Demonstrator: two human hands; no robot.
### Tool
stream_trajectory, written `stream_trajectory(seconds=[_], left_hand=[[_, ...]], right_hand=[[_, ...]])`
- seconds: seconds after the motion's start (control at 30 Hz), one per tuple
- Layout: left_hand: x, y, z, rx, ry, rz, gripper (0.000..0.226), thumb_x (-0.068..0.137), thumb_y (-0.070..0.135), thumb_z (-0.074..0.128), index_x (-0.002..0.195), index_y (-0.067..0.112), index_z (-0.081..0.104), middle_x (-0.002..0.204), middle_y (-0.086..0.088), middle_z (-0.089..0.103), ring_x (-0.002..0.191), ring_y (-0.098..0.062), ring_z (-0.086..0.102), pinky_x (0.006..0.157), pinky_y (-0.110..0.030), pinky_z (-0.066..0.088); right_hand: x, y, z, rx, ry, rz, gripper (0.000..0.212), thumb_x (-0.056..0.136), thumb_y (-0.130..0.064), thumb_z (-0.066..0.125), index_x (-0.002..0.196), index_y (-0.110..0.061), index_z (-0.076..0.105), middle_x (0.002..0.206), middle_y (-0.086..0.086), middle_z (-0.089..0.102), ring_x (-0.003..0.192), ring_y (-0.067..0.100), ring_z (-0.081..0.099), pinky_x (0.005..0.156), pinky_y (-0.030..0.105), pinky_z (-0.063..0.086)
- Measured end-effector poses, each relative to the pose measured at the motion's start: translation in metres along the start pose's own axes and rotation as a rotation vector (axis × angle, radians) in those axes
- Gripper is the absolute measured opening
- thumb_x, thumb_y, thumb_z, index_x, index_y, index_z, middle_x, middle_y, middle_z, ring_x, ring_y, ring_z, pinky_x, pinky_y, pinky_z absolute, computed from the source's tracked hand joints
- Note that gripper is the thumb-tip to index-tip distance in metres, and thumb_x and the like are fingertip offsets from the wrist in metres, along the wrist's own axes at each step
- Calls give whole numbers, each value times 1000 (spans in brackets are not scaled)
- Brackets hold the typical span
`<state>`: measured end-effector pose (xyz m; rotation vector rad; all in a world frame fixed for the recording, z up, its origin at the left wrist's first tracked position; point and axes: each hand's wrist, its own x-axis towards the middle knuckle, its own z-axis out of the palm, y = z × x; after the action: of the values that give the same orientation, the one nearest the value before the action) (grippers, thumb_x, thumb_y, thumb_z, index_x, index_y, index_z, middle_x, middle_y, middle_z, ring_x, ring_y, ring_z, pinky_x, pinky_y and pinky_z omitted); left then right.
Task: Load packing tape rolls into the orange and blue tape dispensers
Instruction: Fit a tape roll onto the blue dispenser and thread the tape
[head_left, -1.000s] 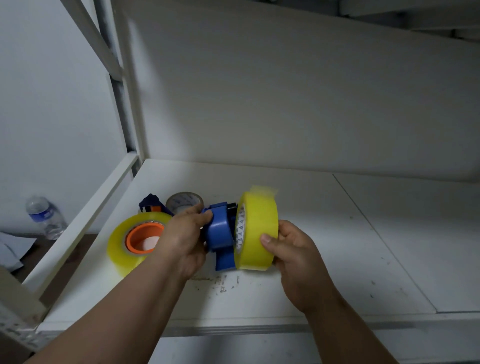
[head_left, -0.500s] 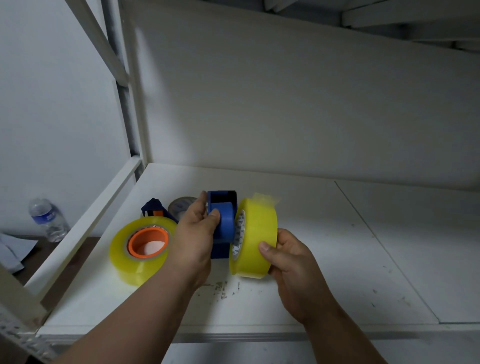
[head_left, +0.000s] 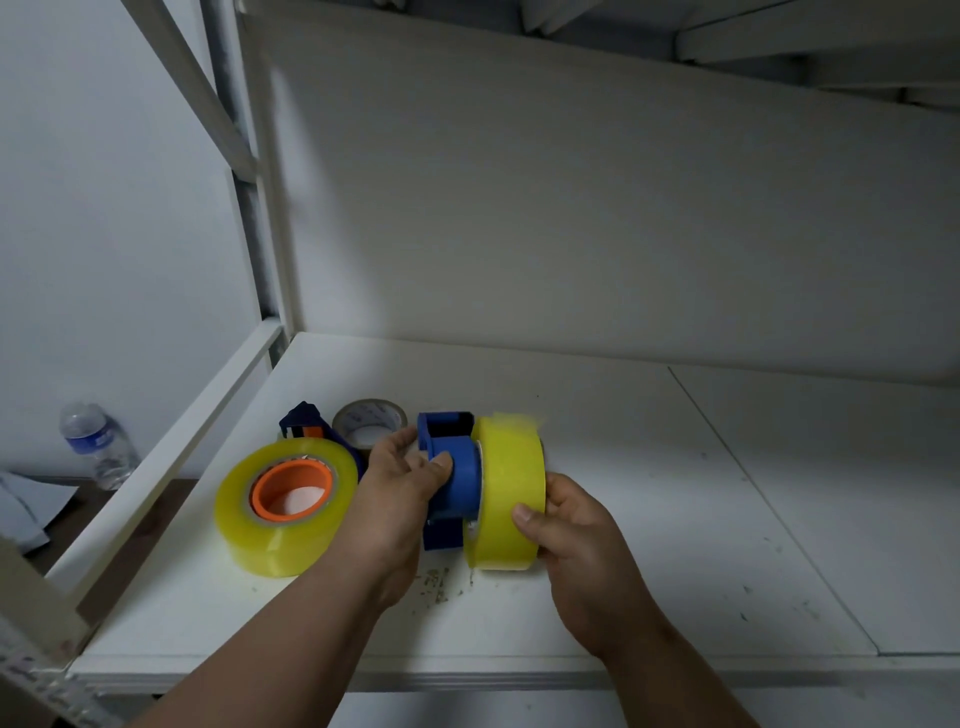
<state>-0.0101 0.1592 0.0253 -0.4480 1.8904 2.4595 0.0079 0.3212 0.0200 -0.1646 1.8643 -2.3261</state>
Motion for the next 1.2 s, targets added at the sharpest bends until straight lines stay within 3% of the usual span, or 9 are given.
stream_trajectory(seconds=[0.13,0.23,0.37,0.53,0.73,0.83,0.9,1.0,1.2], left_hand=[[-5,-6,-5,105,-75,12,49,97,2,56,142,11,40,100,-16,58,103,-27,64,99,-41,52],[-9,-9,-6,111,-88,-25,48,96,0,56,141,13,43,106,-23,61,96,-18,64,73,-21,52],[-12,-16,-7,78,-63,-62,42,96,-1,54,134,15,47,121,-20,67,112,-33,64,93,-51,51],[-10,-17,-9,7,0,9,35,96,-4,50,127,13,48,114,-13,71,100,-28,65,82,-46,46],[-19,-16,-7,74,-46,92,38,94,-8,48,107,26,59,114,-20,63,107,-40,61,91,-59,48],[-19,-13,-10,-46,-88,101,10,94,8,52,102,12,59,108,-23,63,103,-39,59,85,-52,44],[-21,-10,-11,-74,-129,135,31,97,33,52,111,6,60,108,-17,67,103,-30,64,89,-48,48],[-22,-8,-11,-116,-187,103,64,89,58,45,129,10,60,123,-15,71,115,-29,68,99,-50,53],[-22,-1,-17,-35,-261,161,64,81,69,58,106,11,67,104,-22,72,98,-34,68,89,-48,53]], right_hand=[[2,-5,-8,136,-41,32,43,75,-12,59,117,-4,62,109,19,72,100,36,68,80,41,58],[3,-7,-9,61,-32,-9,46,74,-11,61,119,-5,60,109,16,72,100,32,69,80,37,58],[3,-5,-7,-62,-14,-47,36,86,4,55,119,-10,59,106,9,74,98,27,69,82,34,57],[-3,1,-1,-179,-29,-64,38,88,9,54,117,-16,59,102,2,74,94,17,69,77,27,56],[-8,12,14,-381,5,-136,38,87,1,61,107,-31,59,102,-6,72,93,7,68,79,25,55],[-10,14,21,-575,-6,-257,39,83,-17,61,115,-38,53,112,-4,66,98,4,63,83,23,52],[-12,19,22,-720,-2,-321,43,85,-19,62,121,-38,49,118,-5,62,104,1,58,85,16,47],[-15,28,24,-871,43,-375,52,90,-21,62,138,-18,43,133,-2,52,120,8,49,99,25,43],[-14,26,26,-702,146,-348,50,89,-20,63,136,-20,46,127,-4,58,113,7,56,94,29,49]])
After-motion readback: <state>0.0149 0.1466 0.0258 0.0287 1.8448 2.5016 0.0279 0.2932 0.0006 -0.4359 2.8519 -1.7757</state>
